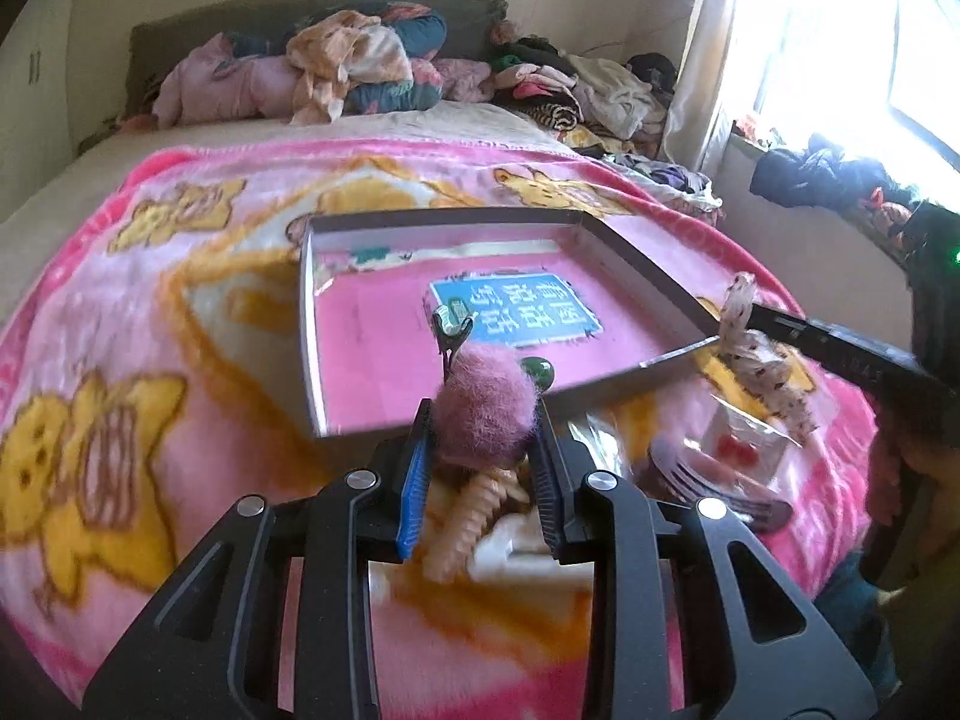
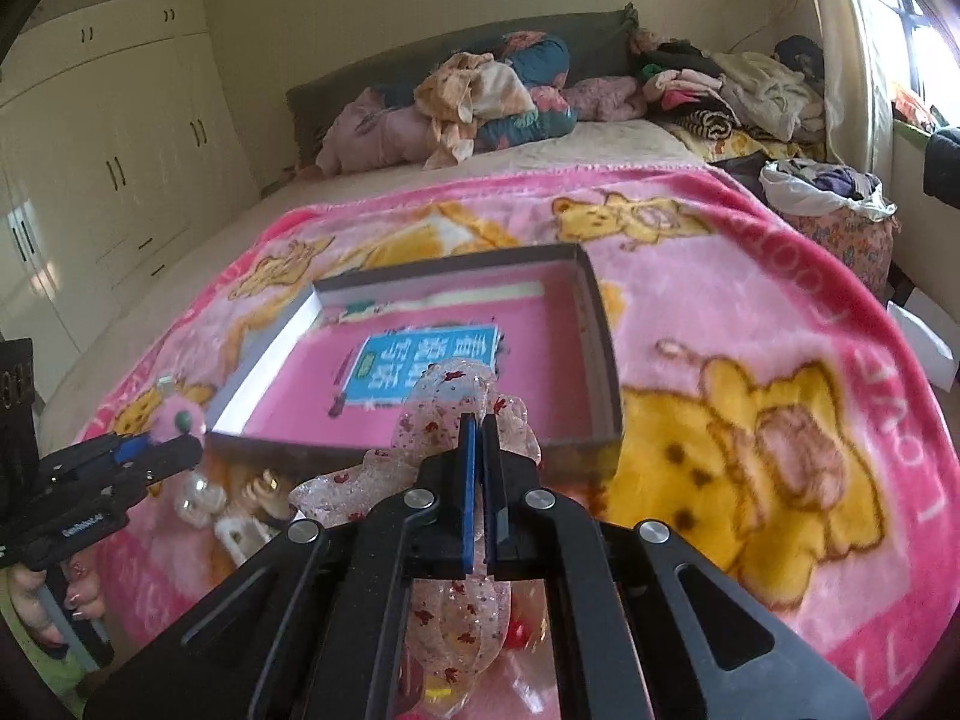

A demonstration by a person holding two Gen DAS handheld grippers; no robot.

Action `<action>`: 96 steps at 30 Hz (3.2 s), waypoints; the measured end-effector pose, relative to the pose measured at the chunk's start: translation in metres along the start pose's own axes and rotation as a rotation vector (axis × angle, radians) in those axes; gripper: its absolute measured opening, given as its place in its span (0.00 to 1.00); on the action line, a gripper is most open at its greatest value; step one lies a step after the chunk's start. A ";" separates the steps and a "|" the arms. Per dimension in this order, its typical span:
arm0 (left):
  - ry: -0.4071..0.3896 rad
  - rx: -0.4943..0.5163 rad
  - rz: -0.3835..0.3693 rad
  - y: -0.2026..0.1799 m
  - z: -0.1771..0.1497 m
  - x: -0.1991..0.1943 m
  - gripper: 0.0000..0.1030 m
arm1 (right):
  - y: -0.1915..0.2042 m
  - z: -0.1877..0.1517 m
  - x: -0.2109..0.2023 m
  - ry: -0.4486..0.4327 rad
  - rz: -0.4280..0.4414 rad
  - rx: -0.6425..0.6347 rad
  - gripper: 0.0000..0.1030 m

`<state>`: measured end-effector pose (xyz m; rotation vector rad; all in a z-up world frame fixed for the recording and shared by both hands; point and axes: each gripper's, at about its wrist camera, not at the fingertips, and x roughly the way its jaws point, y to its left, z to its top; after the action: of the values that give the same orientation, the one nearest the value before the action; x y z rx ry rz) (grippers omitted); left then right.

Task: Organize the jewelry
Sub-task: 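Carry the pompom and bow into the grey box and open both tools, then grasp the pearl hair clip with the left tool while the right tool grasps the maroon clip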

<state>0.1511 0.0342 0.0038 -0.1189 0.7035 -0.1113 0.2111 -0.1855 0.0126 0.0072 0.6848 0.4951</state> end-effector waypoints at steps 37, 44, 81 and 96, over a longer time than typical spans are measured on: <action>0.101 -0.046 0.105 0.035 0.041 0.101 0.23 | -0.005 0.036 0.112 0.115 -0.123 -0.046 0.36; 0.082 -0.031 0.111 0.030 0.038 0.096 0.39 | -0.001 0.030 0.084 0.054 -0.112 -0.045 0.62; -0.117 -0.043 0.129 0.006 -0.001 -0.013 0.86 | 0.030 -0.040 -0.044 -0.071 -0.086 -0.096 0.81; -0.091 -0.041 0.140 0.019 -0.033 -0.028 0.86 | 0.050 -0.084 -0.042 0.021 -0.056 -0.145 0.81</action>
<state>0.1099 0.0546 -0.0063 -0.1126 0.6211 0.0423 0.1103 -0.1732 -0.0192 -0.1534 0.6663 0.4908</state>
